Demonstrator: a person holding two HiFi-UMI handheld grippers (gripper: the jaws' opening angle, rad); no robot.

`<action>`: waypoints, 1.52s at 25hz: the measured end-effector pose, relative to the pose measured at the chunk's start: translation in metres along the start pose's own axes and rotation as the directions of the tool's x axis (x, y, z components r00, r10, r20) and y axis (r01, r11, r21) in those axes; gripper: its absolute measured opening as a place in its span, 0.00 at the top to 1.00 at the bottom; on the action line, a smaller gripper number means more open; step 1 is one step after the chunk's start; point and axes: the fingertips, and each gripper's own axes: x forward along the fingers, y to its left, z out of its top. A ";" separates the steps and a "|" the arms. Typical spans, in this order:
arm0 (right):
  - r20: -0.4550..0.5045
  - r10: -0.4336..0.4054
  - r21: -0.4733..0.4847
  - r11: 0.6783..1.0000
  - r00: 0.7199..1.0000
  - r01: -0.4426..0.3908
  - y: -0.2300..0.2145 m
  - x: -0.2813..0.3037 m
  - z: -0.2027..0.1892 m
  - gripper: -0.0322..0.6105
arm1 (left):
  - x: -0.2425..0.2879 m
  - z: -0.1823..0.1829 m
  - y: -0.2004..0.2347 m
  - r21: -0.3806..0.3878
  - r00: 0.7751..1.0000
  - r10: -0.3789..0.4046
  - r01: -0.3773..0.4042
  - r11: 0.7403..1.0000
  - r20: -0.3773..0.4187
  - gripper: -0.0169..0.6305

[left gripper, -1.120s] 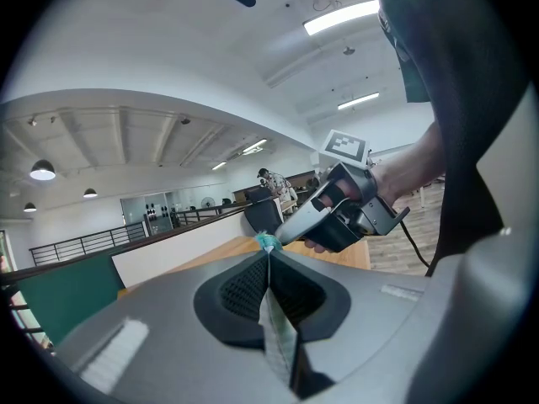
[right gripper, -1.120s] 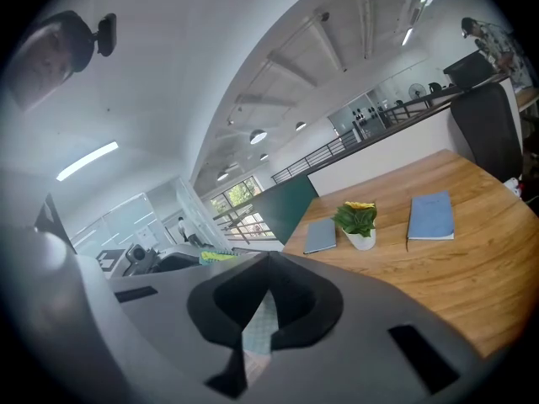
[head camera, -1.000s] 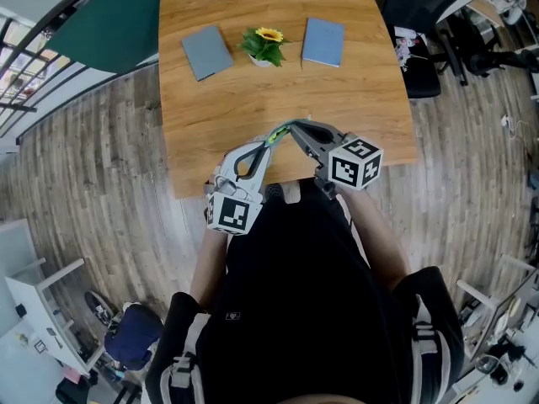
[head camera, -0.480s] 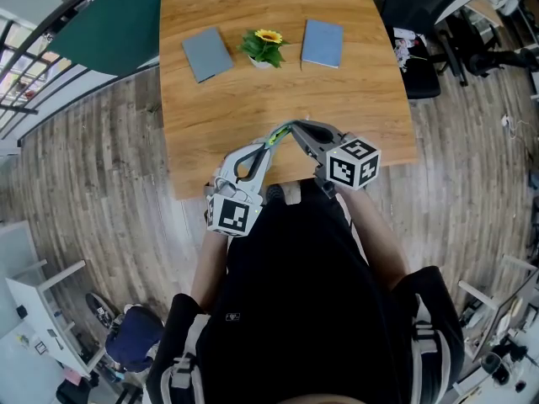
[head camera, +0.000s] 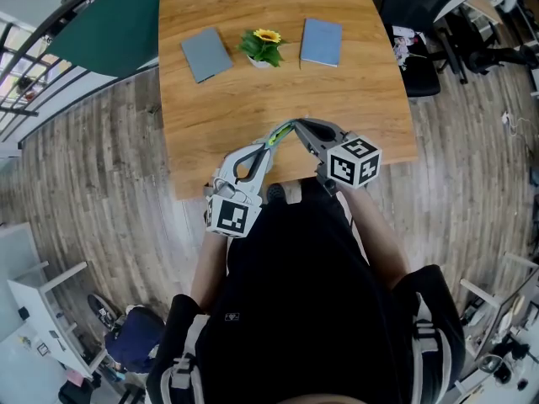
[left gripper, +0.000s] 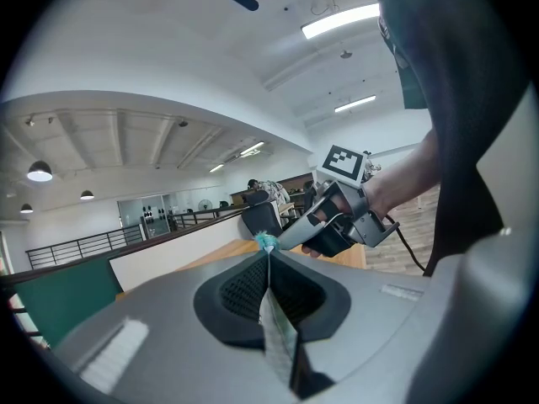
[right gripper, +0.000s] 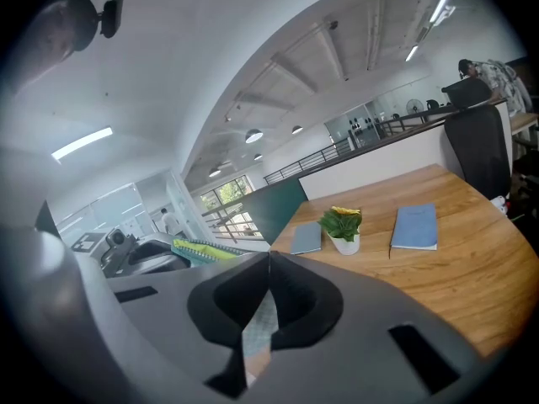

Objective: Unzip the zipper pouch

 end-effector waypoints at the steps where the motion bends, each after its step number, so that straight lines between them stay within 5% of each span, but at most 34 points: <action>1: 0.002 0.000 0.001 1.000 1.000 0.000 -0.001 -0.001 0.000 0.94 | 0.000 0.000 0.000 -0.002 1.000 0.000 0.000 1.000 -0.003 0.96; 38: 0.040 -0.099 -0.014 0.995 0.994 0.100 -0.034 -0.023 0.005 0.94 | -0.016 0.013 0.017 -0.026 0.996 0.028 -0.026 0.999 0.085 0.96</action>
